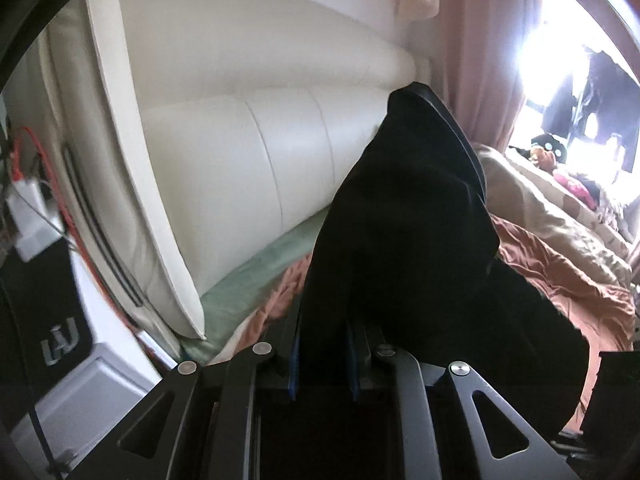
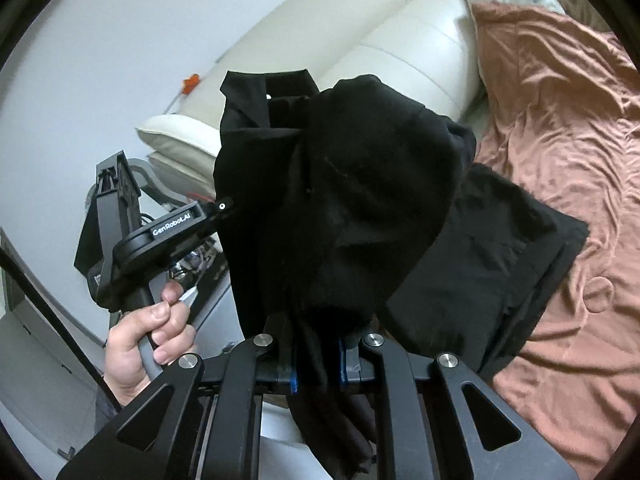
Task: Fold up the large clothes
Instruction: 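Carry the lifted shirt with both tools toward the bed corner by the headboard, then lower the shirt onto the duvet by the headboard and open both tools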
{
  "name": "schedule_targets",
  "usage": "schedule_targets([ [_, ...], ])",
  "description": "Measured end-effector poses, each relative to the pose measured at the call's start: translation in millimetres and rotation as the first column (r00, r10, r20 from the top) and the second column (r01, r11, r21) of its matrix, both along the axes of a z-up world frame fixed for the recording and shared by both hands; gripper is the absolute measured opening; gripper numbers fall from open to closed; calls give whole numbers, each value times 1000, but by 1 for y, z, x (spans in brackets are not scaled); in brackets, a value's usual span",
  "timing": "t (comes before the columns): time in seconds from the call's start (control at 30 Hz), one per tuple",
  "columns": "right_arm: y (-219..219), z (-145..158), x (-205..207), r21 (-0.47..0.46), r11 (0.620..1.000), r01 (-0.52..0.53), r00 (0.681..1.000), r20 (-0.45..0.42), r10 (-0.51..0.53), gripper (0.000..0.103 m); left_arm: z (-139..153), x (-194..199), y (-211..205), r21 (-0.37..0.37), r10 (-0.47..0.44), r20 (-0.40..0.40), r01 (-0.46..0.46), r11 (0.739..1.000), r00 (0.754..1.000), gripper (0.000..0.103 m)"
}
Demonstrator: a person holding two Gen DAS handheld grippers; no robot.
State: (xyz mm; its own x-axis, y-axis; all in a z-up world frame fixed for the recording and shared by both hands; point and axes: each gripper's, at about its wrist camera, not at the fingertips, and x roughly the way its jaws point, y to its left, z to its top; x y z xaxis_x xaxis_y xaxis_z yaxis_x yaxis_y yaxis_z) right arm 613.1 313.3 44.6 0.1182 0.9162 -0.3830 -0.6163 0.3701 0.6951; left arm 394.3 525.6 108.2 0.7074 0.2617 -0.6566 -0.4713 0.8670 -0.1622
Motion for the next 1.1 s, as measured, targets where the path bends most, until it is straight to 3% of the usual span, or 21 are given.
schedule_targets([
  [0.4, 54, -71, 102, -69, 997, 24, 996, -85, -30, 10, -94, 100, 38, -70, -34, -83, 28, 997, 996, 17],
  [0.53, 65, -90, 123, -87, 996, 30, 995, -97, -38, 10, -125, 126, 47, -58, -40, -120, 33, 998, 992, 17],
  [0.63, 72, -106, 137, -147, 987, 60, 992, -104, -76, 13, -149, 140, 53, -60, -32, -163, 22, 998, 986, 24],
  [0.73, 77, -142, 156, -198, 976, 95, 981, -146, -125, 14, -169, 137, 46, -26, 12, -211, -18, 999, 977, 28],
  [0.87, 74, -184, 168, -143, 982, 126, 958, -239, -158, 15, -186, 100, 27, -156, 19, -156, -43, 987, 988, 30],
  [0.93, 76, -190, 164, -129, 983, 133, 952, -260, -163, 16, -198, 79, 15, -146, 44, -149, -65, 987, 988, 31],
  [1.0, 79, -190, 161, -152, 979, 137, 952, -253, -172, 26, -206, 66, 6, -128, 55, -153, -75, 989, 987, 38],
  [1.07, 82, -186, 159, -213, 965, 154, 947, -249, -206, 61, -216, 51, -2, -137, 67, -155, -88, 987, 986, 40],
  [1.1, 80, -184, 160, -229, 959, 168, 944, -244, -224, 66, -220, 45, -4, -140, 68, -154, -90, 986, 986, 40],
])
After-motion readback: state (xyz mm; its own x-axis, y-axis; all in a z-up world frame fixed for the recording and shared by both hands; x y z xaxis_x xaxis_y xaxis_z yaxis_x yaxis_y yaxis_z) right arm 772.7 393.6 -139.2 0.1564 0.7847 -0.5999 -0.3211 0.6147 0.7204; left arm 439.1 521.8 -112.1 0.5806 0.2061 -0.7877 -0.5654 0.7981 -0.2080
